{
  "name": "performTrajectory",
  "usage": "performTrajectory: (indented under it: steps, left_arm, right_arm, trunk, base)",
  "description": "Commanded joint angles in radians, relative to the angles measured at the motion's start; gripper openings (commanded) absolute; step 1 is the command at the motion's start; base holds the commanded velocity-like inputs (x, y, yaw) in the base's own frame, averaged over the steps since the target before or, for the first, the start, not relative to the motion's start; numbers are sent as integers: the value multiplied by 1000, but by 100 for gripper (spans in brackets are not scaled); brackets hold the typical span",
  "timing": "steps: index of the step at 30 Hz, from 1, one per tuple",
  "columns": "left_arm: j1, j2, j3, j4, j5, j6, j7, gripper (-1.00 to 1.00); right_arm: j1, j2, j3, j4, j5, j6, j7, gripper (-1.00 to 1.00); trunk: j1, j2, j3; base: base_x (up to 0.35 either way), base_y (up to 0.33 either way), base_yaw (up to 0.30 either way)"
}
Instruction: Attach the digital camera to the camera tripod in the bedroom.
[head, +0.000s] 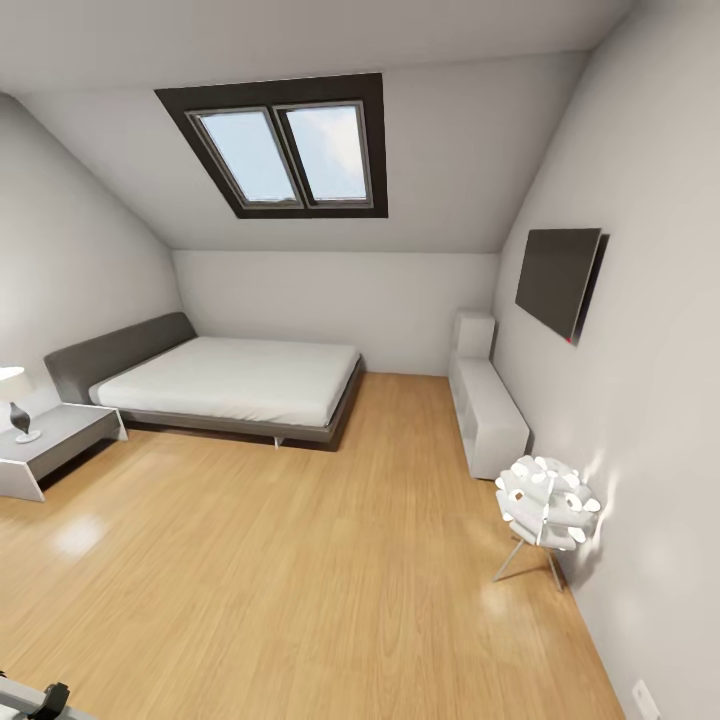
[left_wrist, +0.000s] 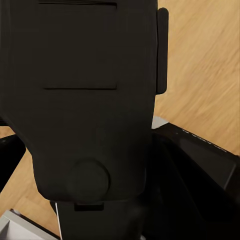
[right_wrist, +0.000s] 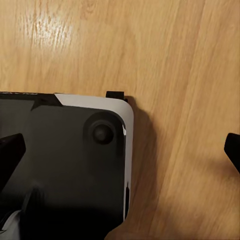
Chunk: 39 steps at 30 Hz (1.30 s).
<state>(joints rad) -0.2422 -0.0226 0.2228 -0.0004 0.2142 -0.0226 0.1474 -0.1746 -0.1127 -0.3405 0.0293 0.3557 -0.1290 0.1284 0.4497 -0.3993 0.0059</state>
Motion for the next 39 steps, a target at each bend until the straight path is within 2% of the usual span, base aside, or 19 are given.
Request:
performTrajectory:
  steps: [1, 7, 19, 25, 39]
  left_arm:
    - [0, -1, -1, 0, 6, -2, 3, -100]
    - [0, 1, 0, -1, 7, -1, 3, -100]
    - [0, 5, -1, -1, 2, -1, 3, -100]
    - [0, 7, -2, -1, 1, 13, 1, -100]
    - [0, 10, -2, -1, 2, 18, 0, -100]
  right_arm:
    - [-1, -1, -9, 3, 7, -4, 2, 100]
    - [-1, -1, -12, 3, 4, 3, 3, 100]
    - [-1, 0, -11, 3, 5, 5, 3, 100]
    - [-1, 1, -9, 3, 7, 5, 2, 100]
    - [-1, 1, -1, 3, 17, 5, 11, 100]
  trunk:
    - [0, -1, 0]
    - [0, -1, 0]
    - [0, -1, 0]
    - [0, -1, 0]
    - [0, -1, 0]
  base:
    - [0, 0, 0]
    - [0, 0, -96]
    - [22, 0, -263]
    - [290, 0, -137]
    - [320, 0, -14]
